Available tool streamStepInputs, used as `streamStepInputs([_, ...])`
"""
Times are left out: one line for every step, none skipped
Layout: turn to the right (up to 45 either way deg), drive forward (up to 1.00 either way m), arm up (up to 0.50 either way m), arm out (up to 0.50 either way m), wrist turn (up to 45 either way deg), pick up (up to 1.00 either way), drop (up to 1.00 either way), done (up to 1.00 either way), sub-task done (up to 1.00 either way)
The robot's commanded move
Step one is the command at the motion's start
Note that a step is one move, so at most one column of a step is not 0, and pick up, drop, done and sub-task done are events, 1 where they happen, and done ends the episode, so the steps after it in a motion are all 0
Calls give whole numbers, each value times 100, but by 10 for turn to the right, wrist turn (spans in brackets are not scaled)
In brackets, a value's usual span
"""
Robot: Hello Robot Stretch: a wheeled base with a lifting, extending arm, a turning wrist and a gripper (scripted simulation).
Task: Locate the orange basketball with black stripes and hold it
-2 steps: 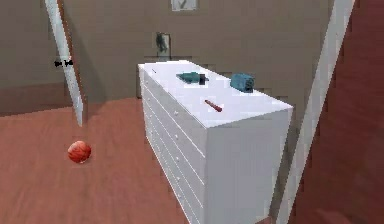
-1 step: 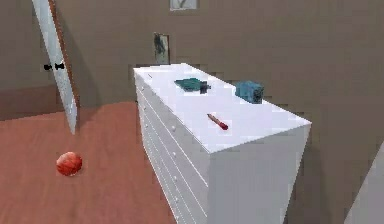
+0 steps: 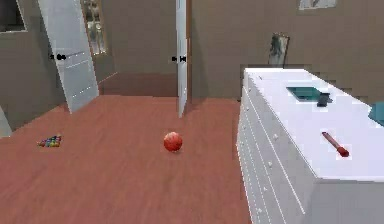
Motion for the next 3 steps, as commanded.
streamStepInputs([0,100,0,0,0,0,0,0,0])
streamStepInputs([0,20,0,0,0,0,0,0,0])
streamStepInputs([-450,0,0,0,0,0,0,0,0])
